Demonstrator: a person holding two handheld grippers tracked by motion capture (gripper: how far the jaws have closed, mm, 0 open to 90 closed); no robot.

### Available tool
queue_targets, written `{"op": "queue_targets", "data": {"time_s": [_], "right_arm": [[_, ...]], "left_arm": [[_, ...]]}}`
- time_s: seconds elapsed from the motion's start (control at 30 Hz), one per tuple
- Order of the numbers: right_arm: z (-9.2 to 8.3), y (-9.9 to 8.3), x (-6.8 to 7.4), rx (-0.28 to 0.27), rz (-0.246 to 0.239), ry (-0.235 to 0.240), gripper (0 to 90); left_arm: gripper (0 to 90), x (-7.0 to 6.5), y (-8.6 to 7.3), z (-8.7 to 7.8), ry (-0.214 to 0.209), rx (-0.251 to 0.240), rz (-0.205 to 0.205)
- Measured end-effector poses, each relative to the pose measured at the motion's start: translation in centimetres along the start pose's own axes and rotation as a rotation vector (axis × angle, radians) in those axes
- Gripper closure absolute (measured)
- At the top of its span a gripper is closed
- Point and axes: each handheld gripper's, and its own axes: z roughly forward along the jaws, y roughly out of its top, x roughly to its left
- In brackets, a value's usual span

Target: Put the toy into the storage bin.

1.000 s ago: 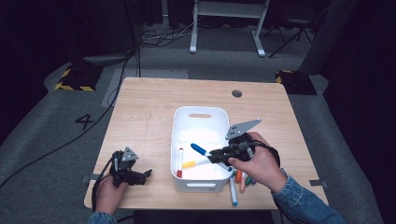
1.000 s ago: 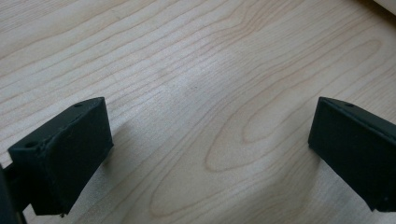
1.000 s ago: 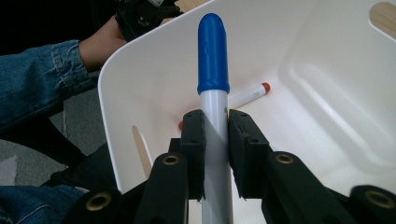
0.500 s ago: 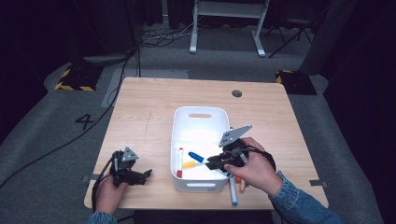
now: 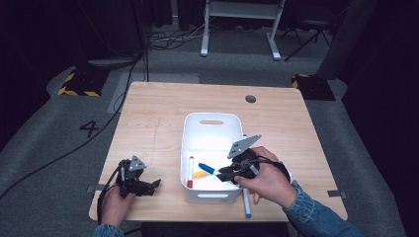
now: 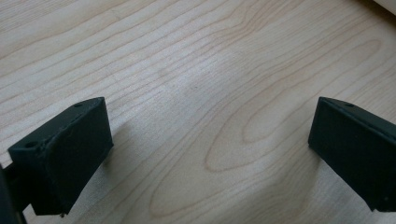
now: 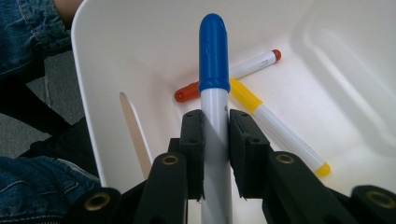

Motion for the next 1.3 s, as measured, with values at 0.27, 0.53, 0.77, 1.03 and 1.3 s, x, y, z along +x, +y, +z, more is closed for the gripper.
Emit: {"op": "queue_targets", "data": {"time_s": [0.27, 0.53, 0.77, 1.03, 1.3], "right_arm": [[-0.2, -0.2, -0.1, -0.056, -0.001, -0.010, 57.9], [-1.9, -0.3, -0.6, -0.112, 0.018, -0.037, 56.8], [-3.9, -1.1, -1.7, -0.135, 0.064, -0.076, 57.4], [-5.8, -2.9, -2.9, -0.171, 0.119, -0.114, 58.7], [-7.0, -5.2, -4.2, -0.157, 0.188, -0.165, 59.0]], "left_arm": [[0.0, 0.0, 0.0, 0.0, 0.004, 0.001, 0.002], [0.0, 0.0, 0.0, 0.0, -0.002, 0.000, -0.001], [0.0, 0.0, 0.0, 0.0, 0.001, 0.000, 0.000], [0.0, 0.0, 0.1, 0.1, -0.004, 0.002, -0.003], [0.0, 0.0, 0.1, 0.1, -0.001, 0.008, 0.002]]}}
